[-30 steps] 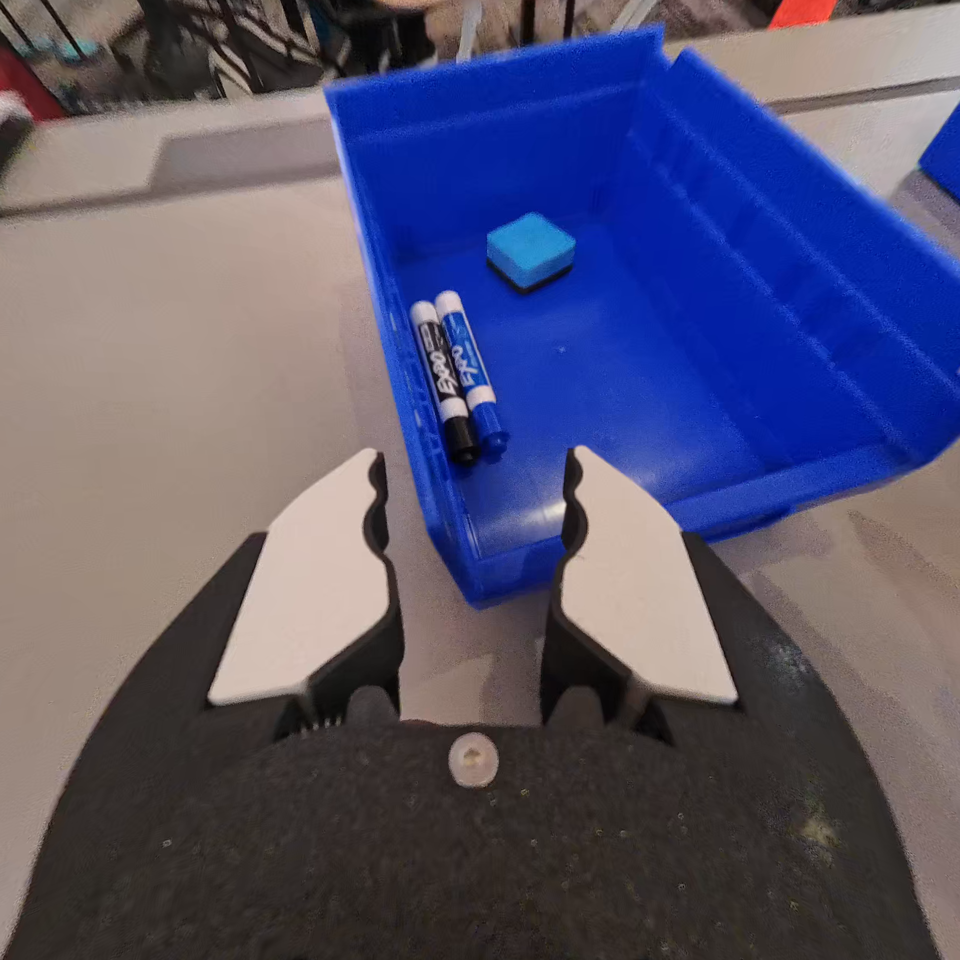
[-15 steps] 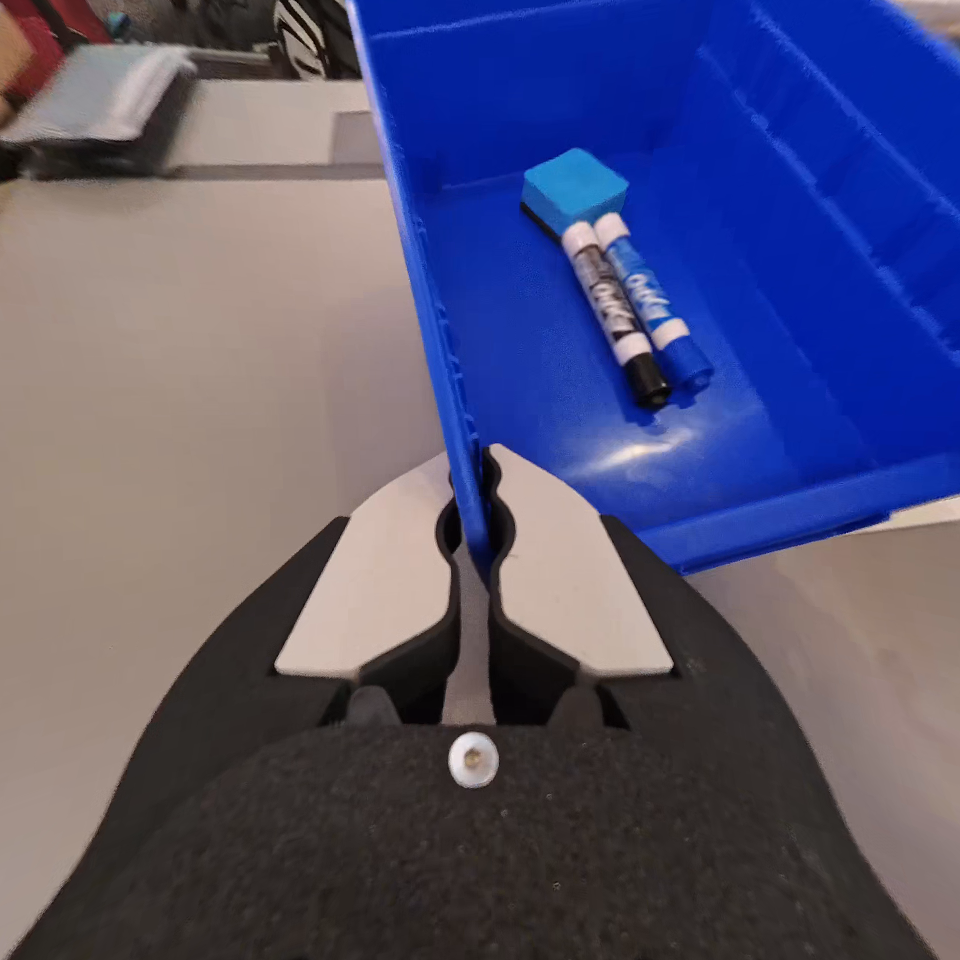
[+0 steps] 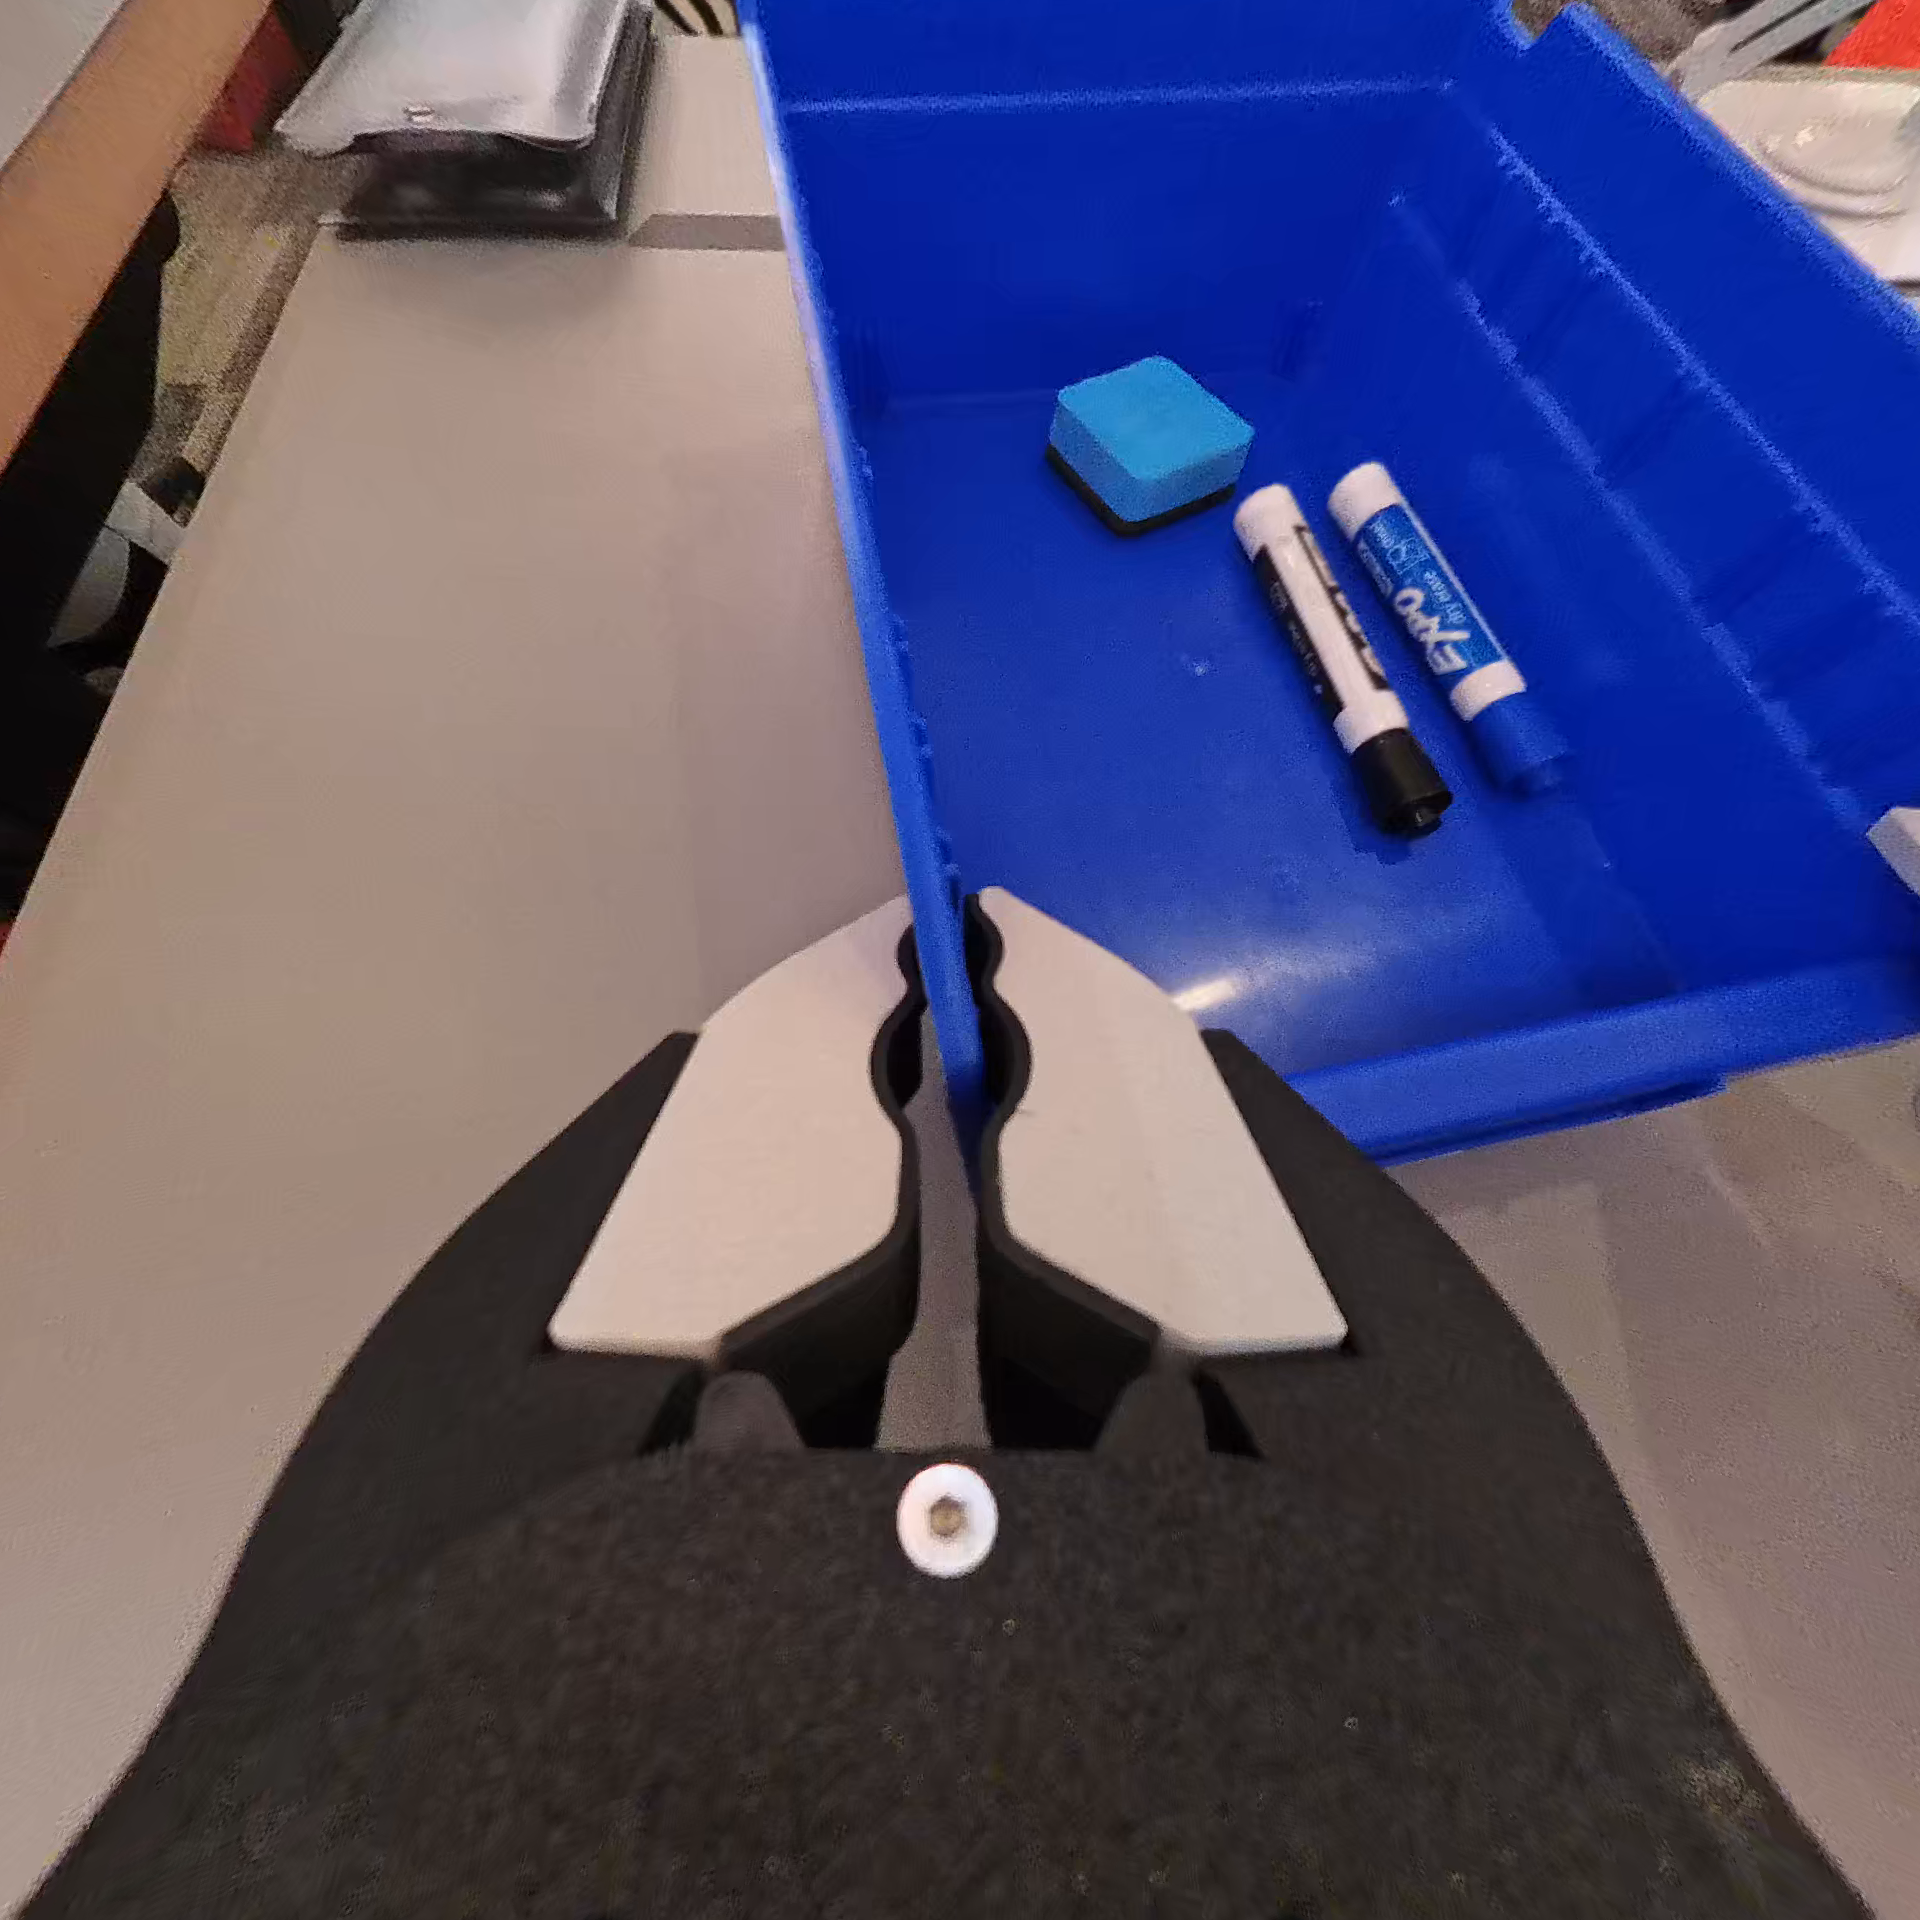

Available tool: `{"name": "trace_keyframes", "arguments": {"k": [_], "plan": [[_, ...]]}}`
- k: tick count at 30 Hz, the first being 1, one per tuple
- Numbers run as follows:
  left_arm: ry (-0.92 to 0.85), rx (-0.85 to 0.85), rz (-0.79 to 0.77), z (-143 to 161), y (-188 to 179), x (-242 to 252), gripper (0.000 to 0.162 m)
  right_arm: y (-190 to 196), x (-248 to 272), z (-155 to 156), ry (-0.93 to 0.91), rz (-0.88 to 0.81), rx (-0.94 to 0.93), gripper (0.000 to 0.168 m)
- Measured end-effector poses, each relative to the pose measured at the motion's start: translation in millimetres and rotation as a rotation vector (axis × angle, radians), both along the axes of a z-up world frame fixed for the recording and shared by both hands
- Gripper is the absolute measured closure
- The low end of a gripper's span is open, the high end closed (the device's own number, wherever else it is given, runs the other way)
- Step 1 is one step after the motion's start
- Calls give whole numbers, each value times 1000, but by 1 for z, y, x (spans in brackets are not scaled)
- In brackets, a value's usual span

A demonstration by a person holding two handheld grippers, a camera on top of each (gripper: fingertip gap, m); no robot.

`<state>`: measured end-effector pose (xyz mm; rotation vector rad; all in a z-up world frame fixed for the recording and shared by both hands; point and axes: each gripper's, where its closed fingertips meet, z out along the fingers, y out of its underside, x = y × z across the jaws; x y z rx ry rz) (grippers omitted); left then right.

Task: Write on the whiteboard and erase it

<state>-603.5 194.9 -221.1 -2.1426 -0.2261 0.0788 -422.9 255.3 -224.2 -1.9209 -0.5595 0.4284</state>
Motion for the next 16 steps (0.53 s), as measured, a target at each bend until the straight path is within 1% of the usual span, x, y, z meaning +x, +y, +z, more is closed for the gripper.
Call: {"name": "trace_keyframes", "arguments": {"k": [3,5,6,8,10,12,13,15,16], "plan": [[24,-23,16,-1,4,-3,157,0,-3,-1,59,10,-50,160],[10,-9,24,0,4,0,145,-2,-2,0,50,47,-73,160],[17,-7,55,3,0,-2,133,-6,0,5,52,84,-75,157],[53,11,144,19,-16,-9,119,-19,11,26,102,184,-53,145],[77,104,212,53,-34,-5,111,-39,31,51,145,345,-32,134],[50,208,208,85,-43,25,110,-54,66,68,155,479,-42,124],[17,237,161,96,-42,50,106,-54,90,75,161,504,-47,120],[-49,245,55,105,-35,108,103,-50,143,88,194,531,-45,112],[-76,257,3,106,-31,139,102,-45,172,93,206,520,-36,111]]}}
